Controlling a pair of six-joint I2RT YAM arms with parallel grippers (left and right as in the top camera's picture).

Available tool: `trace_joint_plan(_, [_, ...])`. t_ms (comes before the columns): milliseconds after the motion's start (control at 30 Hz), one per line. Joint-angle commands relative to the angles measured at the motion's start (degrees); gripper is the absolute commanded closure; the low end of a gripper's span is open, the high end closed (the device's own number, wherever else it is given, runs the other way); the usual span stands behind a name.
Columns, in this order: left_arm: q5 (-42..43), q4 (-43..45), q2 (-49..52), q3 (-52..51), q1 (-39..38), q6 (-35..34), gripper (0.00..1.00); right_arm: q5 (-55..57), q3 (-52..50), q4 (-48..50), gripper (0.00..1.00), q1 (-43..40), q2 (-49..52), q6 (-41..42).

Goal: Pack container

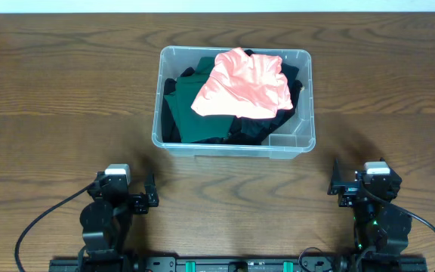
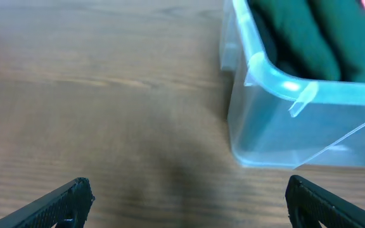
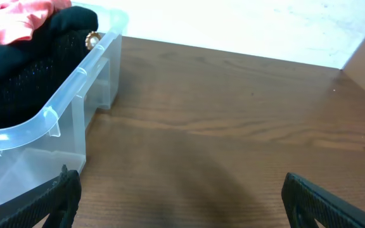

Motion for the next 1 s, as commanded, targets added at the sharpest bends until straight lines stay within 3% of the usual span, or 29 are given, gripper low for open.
trace_joint_plan(0, [0.3,0.0,-2.1,-1.2,-0.3,-0.9,0.02,0.0,-0.2,0.0,0.01,-0.4,-0.4,-0.8])
trace_joint_plan(967, [0.4,0.1,-2.9,-1.2,-1.2,-0.9,0.02,0.0,-0.2,0.0,0.01,-0.4,-0.4,-0.8])
